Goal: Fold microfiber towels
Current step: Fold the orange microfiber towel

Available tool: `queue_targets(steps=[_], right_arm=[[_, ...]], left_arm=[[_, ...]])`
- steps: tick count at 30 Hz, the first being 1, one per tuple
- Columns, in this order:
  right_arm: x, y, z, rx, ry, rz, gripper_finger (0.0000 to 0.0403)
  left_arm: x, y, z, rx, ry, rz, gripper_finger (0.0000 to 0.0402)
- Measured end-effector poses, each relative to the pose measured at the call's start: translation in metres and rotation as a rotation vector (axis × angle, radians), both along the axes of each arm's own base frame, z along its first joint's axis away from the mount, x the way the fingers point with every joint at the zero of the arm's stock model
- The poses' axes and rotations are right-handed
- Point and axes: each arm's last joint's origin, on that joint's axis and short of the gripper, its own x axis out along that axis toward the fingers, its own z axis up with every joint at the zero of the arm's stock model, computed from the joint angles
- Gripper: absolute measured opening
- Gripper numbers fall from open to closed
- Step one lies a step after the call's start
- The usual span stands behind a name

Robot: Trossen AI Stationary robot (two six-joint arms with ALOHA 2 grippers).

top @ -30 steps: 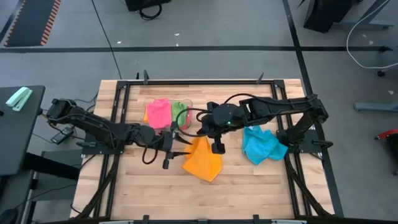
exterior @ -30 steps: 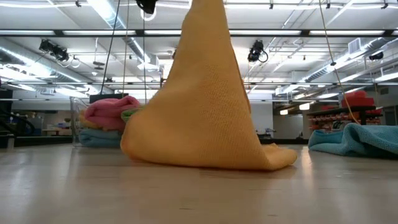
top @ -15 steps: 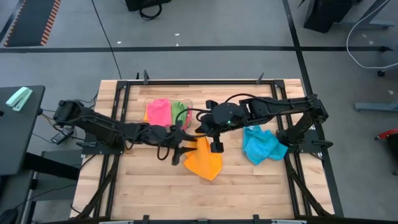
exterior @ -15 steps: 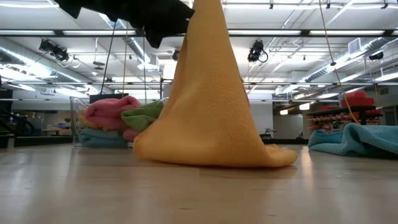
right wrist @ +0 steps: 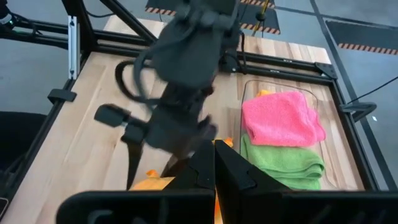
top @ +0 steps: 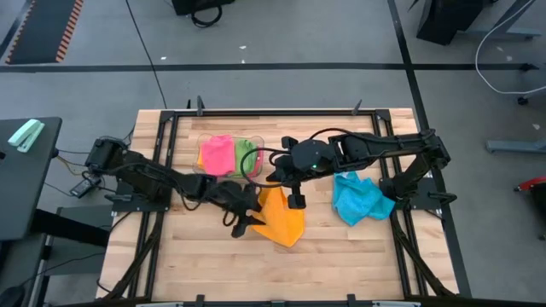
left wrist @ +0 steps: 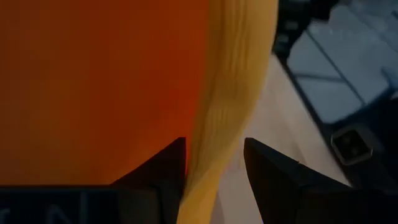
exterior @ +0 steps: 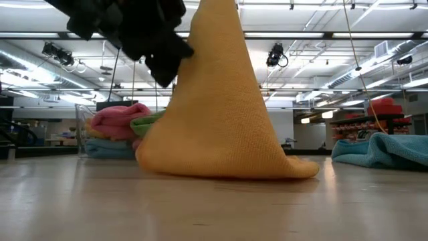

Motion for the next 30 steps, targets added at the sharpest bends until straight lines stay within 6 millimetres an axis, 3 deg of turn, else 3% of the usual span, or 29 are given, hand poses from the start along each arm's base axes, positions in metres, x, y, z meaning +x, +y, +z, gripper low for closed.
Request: queue_targets(steps=[14,22,25,27,30], right_arm=[[0.0,0.0,0.0,0.005,0.001,-0.004,0.0004],[0.0,0.0,0.0,0.005,0.003,-0.004,0.0004],[-0.001,-0.001,-0.002,-0.004,0.022,-0.013,0.0004],[-0.002,-0.001,-0.003,-0.017,0.035,-0.025,0.0004],[-0.003,0.0,-0.001,-0.016,0.036,-0.03,0.0004]], left_arm=[[0.001,-0.03,-0.061,-0.016,0.271,-0.034,0.0141],[-0.007,-0.023,-0.072,0.067,0.389,0.112,0.0103],[-0.01,-0.021,-0.072,0.082,0.43,0.138,0.0058],[-0.014,-0.022,-0.064,0.081,0.429,0.135,0.0018],[-0.018,-0.022,-0.046,0.058,0.378,0.128,0.0012]])
